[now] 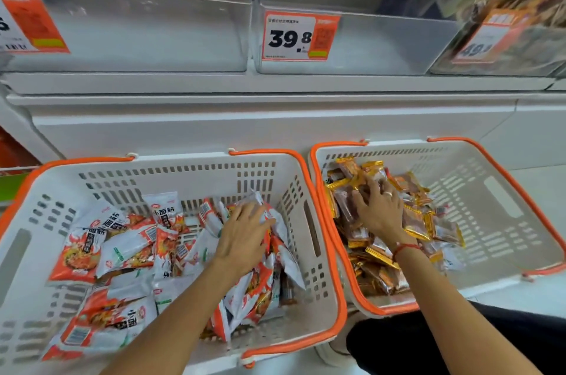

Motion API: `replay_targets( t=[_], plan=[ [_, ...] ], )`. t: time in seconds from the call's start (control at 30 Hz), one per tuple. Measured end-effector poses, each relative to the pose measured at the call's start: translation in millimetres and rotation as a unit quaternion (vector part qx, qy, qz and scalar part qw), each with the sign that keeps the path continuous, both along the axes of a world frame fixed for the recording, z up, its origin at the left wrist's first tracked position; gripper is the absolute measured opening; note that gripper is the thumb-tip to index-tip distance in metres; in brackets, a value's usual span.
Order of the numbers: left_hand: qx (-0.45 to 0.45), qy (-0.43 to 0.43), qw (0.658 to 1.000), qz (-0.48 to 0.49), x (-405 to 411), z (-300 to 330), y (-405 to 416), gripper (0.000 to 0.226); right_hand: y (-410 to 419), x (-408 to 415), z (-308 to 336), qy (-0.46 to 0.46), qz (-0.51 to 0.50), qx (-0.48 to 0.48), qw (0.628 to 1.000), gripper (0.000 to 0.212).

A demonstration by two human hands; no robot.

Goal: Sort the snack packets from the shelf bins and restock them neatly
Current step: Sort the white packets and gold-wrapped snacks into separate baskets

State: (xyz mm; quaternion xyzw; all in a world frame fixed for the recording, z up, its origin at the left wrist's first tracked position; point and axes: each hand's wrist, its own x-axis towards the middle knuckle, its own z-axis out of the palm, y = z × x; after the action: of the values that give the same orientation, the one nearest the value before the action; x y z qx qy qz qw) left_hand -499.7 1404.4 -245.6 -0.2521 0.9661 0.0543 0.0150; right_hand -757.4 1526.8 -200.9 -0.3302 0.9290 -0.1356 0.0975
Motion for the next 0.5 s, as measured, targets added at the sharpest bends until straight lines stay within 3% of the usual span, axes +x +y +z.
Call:
replay_targets(
  t=[0.1, 0.2, 0.27, 0.33, 0.43, 0.5],
  plan=[
    [-0.063, -0.074, 0.993, -0.062, -17.2, 3.1, -1.8, 0.068, -10.1, 22.3, 22.5, 0.105, 0.038, -0.128, 0.985, 0.039],
    [-0.116, -0.134, 0.980, -0.093, -26.8, -10.2, -12.0, 0.064, -25.1, 73.7, 49.0, 0.062, 0.192, -0.190, 0.961, 0.025],
    [-0.096, -0.199, 0.974, -0.045, -19.2, -12.9, -23.1, 0.055, -34.1, 104.3, 51.7, -0.004, 0.300, -0.107, 0.948, 0.022],
    [-0.061, -0.226, 0.972, 0.019, 4.7, -17.7, -29.3, 0.050, -41.1, 123.5, 43.0, -0.038, 0.375, 0.037, 0.925, 0.025],
    [-0.027, -0.185, 0.978, 0.096, 55.0, -25.0, -34.4, 0.046, -42.9, 140.3, 21.3, 0.003, 0.435, 0.256, 0.863, 0.050],
    [-0.029, -0.143, 0.981, 0.131, 86.8, -26.7, -36.2, 0.041, -42.4, 149.7, 8.1, 0.005, 0.434, 0.332, 0.837, 0.072]
  ],
)
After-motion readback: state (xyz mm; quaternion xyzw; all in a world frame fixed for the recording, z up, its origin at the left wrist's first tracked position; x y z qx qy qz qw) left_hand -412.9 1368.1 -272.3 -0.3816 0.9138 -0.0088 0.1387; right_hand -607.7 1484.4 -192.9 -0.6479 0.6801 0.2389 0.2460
